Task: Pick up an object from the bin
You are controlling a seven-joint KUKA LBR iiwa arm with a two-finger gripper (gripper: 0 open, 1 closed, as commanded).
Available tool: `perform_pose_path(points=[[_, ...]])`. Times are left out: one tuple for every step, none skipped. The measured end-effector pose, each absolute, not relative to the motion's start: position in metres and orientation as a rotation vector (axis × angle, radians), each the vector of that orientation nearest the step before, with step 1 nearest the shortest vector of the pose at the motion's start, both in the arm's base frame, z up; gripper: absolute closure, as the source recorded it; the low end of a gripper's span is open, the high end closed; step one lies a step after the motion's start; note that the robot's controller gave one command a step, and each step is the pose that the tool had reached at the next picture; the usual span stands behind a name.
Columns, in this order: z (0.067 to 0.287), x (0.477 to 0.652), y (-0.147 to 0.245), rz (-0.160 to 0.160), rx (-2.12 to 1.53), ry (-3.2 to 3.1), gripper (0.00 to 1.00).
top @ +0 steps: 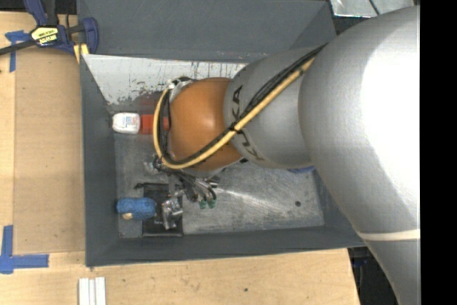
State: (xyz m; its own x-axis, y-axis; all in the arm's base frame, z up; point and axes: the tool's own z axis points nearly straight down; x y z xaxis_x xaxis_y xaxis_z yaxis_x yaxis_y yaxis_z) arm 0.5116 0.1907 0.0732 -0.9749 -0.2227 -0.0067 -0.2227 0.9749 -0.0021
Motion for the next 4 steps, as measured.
perform_pose_path(points=[[0.101,0.484,0.229,0.006,-0.168,3.133,0.0],[0.1,0.485,0.2,-0.002,0.099,3.142,0.0],[0.074,0.487,0.222,-0.001,0.612,3.083,0.0],[0.075,0.487,0.222,0.001,0.61,3.081,0.0]])
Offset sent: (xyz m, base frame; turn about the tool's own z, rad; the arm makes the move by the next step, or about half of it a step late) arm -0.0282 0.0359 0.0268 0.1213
